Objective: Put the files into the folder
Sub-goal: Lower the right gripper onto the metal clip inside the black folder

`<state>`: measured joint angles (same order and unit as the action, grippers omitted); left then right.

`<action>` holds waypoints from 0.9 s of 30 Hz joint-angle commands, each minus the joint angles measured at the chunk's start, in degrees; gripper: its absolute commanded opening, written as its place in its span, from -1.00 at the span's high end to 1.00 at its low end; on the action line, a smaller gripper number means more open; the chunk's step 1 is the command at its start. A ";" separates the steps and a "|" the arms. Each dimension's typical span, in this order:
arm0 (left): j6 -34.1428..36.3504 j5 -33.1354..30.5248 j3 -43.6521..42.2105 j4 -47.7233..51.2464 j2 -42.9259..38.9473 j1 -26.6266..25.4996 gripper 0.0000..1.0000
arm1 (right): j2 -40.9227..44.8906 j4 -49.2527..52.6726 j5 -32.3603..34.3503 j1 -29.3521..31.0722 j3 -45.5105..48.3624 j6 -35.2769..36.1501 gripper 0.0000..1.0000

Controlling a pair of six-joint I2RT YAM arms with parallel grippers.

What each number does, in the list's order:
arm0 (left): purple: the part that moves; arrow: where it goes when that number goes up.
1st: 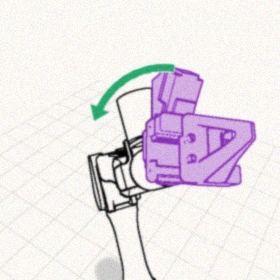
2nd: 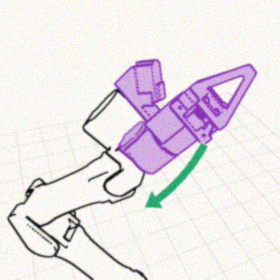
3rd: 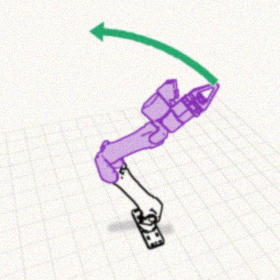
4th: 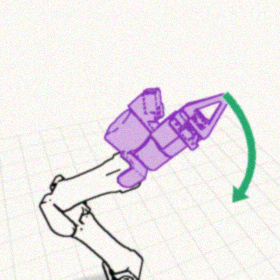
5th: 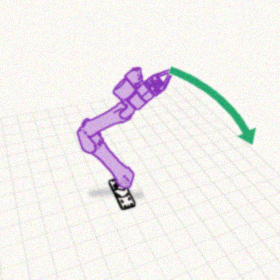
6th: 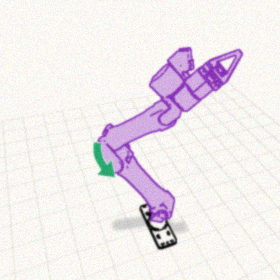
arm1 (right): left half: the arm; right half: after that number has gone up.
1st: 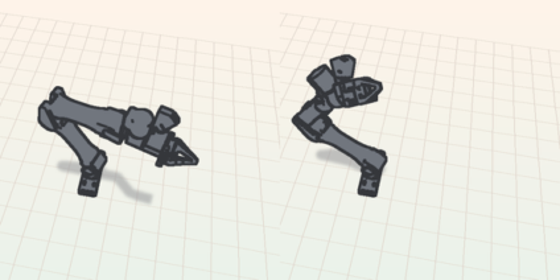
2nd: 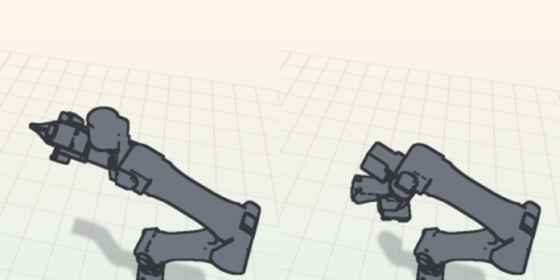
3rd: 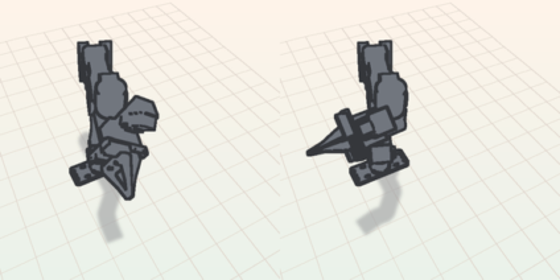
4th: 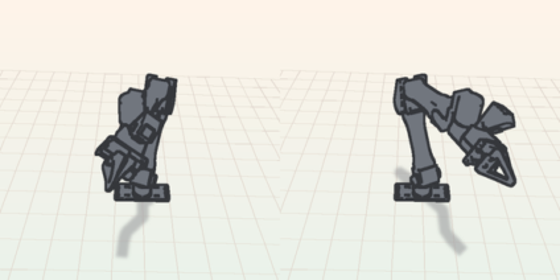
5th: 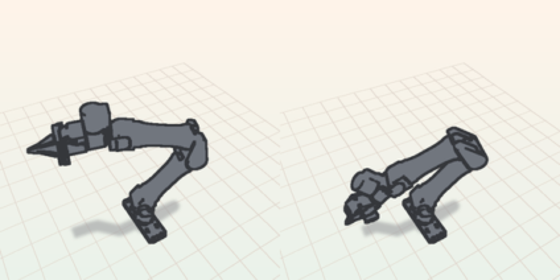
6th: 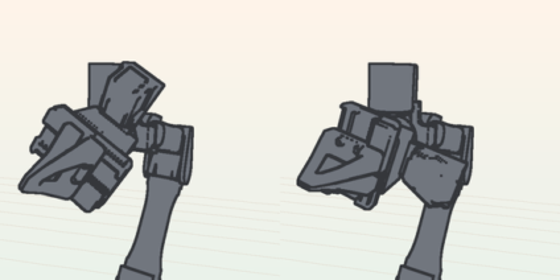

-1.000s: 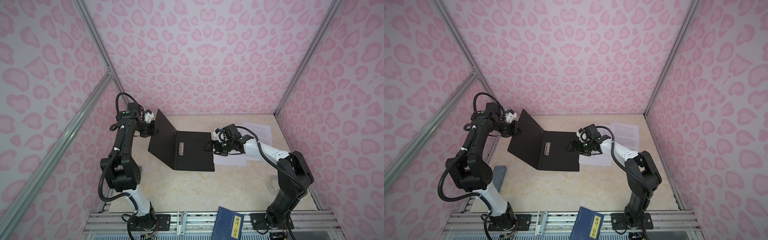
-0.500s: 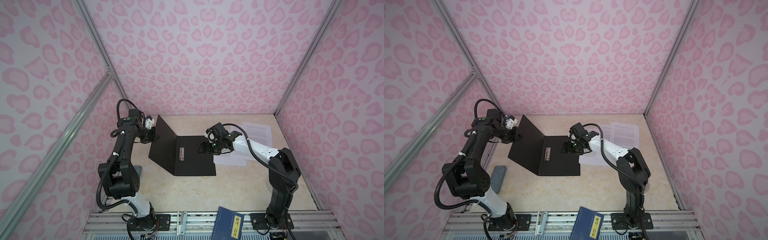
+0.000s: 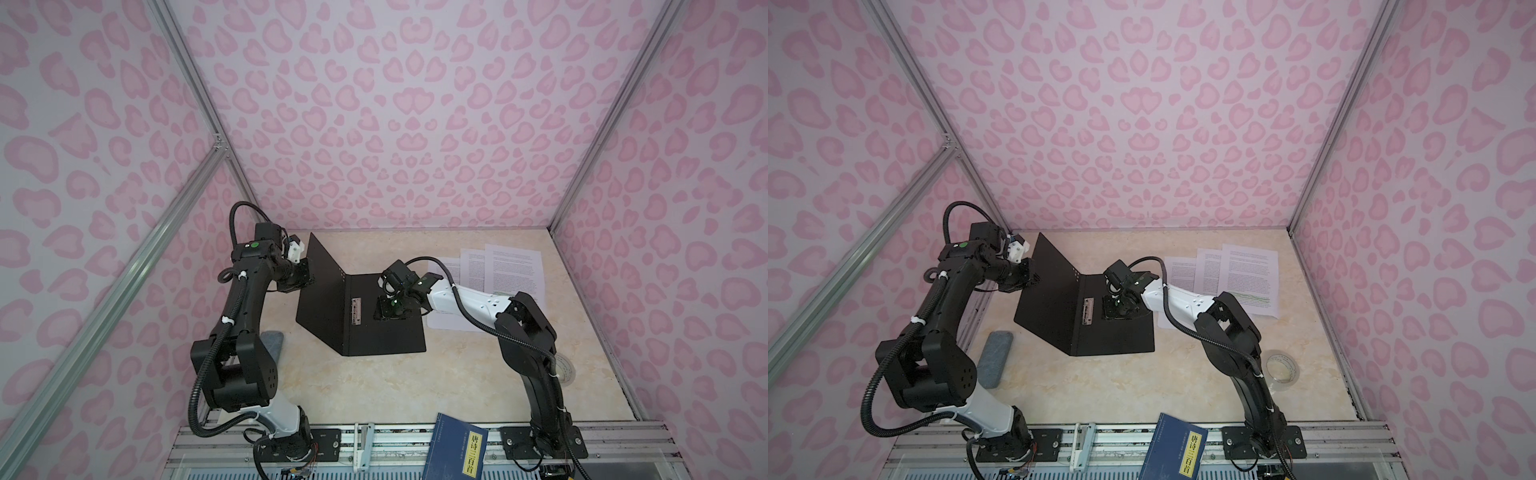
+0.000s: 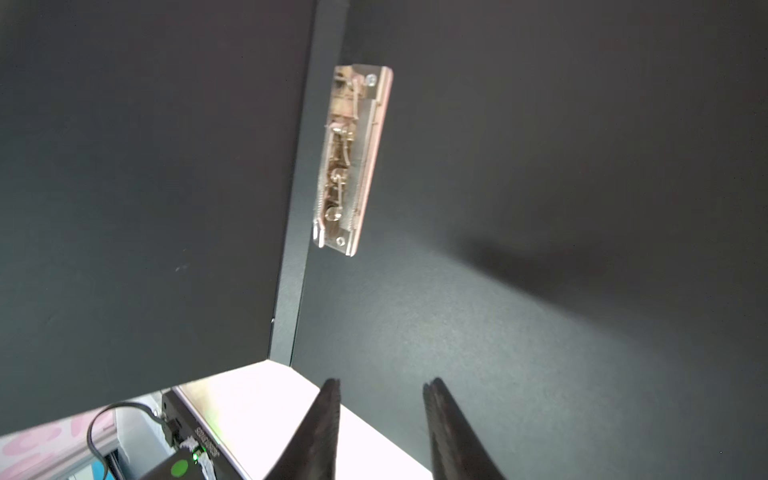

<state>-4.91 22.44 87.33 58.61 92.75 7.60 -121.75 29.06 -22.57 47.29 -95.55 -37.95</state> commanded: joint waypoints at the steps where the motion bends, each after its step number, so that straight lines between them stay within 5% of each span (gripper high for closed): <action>1: 0.77 1.30 -0.28 -0.18 -0.87 0.05 0.94 | -2.60 -1.11 0.04 0.55 -2.30 -0.24 0.28; 19: 1.13 0.43 -2.78 -0.51 -2.56 0.05 0.94 | -16.40 10.37 -2.87 2.57 -22.29 3.81 0.60; 27: 0.89 1.34 -3.38 -0.69 -2.55 -0.04 0.94 | -18.43 11.33 -3.77 3.16 -24.77 4.29 0.55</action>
<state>-4.29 22.31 84.23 58.19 90.72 7.64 -139.31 39.24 -25.54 50.15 -119.85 -34.41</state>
